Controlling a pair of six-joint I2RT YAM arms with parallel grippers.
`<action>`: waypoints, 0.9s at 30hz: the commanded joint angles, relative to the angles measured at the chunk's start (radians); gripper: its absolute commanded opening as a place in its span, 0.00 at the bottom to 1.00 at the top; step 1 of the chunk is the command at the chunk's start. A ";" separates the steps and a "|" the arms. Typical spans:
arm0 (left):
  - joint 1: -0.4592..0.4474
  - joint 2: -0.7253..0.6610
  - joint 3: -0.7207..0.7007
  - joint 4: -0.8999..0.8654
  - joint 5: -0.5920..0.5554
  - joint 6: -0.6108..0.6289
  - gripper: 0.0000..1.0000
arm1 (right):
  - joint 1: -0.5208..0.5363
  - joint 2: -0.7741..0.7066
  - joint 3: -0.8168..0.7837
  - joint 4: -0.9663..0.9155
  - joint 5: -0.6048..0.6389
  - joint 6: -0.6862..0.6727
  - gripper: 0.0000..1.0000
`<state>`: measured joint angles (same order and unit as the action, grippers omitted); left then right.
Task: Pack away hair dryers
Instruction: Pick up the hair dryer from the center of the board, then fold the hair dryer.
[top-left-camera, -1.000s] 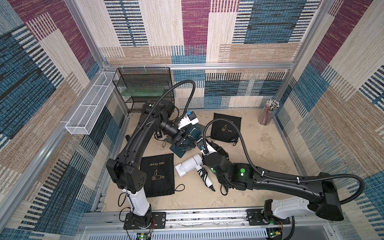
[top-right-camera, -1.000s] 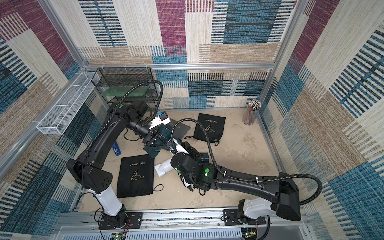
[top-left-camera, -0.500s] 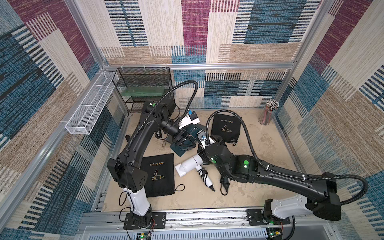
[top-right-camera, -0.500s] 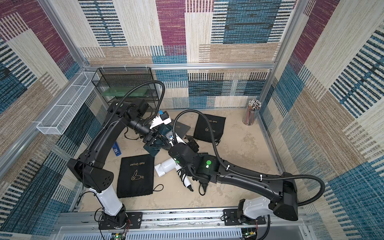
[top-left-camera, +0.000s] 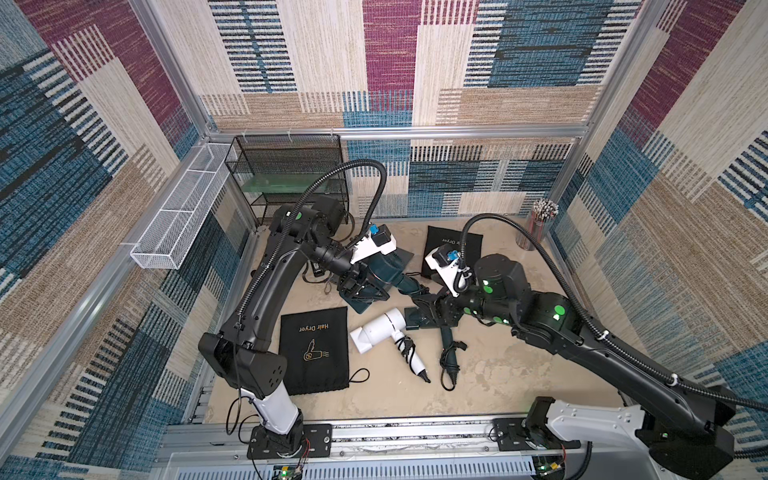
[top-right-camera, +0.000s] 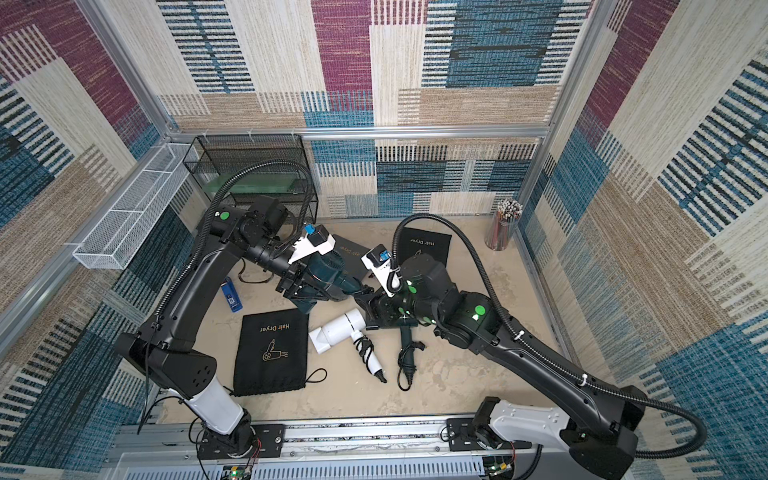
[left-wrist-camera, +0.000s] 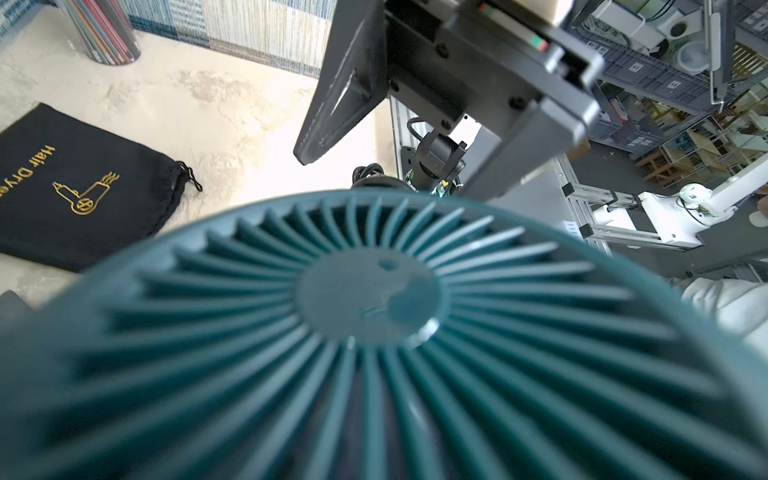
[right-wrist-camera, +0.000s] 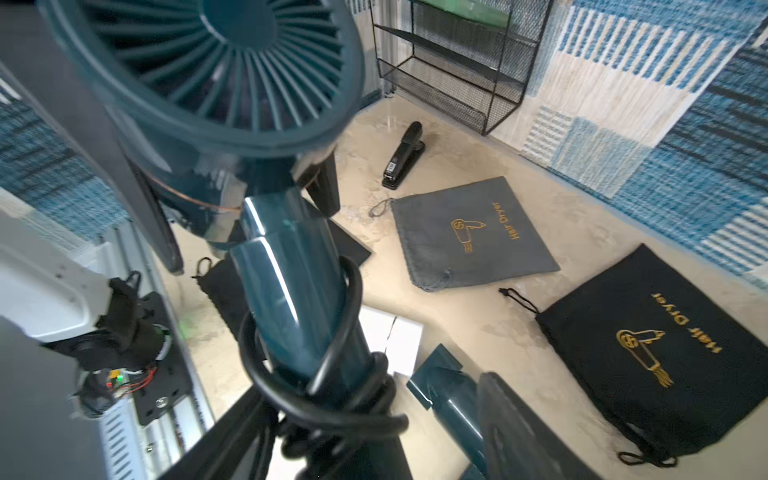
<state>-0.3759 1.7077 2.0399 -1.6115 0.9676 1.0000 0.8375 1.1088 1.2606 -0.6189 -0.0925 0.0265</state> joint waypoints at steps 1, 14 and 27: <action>-0.001 -0.013 0.007 -0.150 0.081 0.067 0.00 | -0.058 -0.010 -0.009 0.016 -0.236 0.014 0.77; -0.001 -0.021 0.018 -0.151 0.130 0.093 0.00 | -0.169 -0.004 -0.058 0.046 -0.482 0.012 0.73; -0.003 0.092 0.158 -0.150 0.175 -0.074 0.00 | -0.175 0.025 -0.063 0.123 -0.578 0.044 0.40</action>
<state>-0.3756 1.7851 2.1765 -1.6173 1.0424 1.0008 0.6586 1.1286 1.2011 -0.5549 -0.6209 0.0250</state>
